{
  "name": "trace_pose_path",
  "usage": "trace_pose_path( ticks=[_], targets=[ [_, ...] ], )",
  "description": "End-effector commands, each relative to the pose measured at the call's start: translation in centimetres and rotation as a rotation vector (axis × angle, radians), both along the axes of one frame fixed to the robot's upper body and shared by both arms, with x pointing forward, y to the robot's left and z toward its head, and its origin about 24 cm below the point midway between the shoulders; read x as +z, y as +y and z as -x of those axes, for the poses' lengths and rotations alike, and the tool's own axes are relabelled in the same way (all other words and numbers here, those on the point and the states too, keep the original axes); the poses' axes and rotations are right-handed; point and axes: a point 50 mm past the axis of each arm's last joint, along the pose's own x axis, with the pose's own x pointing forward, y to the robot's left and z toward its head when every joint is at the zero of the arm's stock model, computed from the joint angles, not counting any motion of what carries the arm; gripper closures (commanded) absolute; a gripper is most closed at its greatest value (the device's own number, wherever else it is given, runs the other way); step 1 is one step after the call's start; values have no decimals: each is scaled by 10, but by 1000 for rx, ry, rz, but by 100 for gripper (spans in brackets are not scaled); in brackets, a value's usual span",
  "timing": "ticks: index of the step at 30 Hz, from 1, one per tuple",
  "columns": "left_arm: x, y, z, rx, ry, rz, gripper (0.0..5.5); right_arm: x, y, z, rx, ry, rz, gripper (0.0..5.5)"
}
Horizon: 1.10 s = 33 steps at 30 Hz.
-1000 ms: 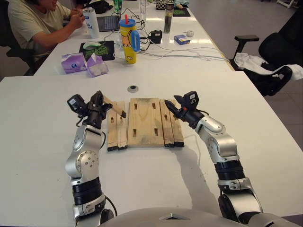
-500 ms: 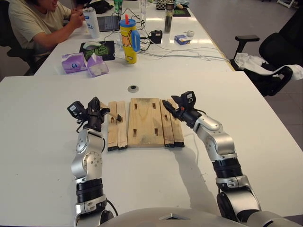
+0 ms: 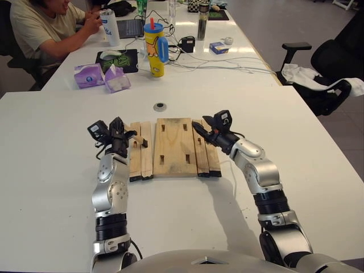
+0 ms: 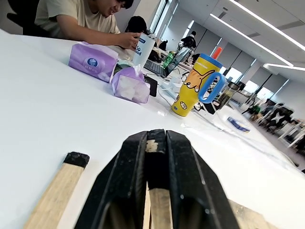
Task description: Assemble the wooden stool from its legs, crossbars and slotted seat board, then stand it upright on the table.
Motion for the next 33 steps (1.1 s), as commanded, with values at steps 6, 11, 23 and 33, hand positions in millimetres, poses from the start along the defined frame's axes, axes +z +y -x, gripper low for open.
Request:
trace_pose_path(
  ticks=[6, 11, 23, 33],
  targets=[
    [-41, -10, 11, -33, 268, -280, 506, 1, 6, 2, 11, 2, 28, 297],
    [-57, -15, 22, -121, 310, -367, 506, 0, 6, 3, 4, 7, 33, 297],
    [-71, -23, 35, -225, 290, -435, 506, -5, 7, 6, -1, 16, 56, 297],
    [-60, -22, 33, -229, 218, -437, 506, -5, 7, 5, -3, 14, 61, 297]
  ],
)
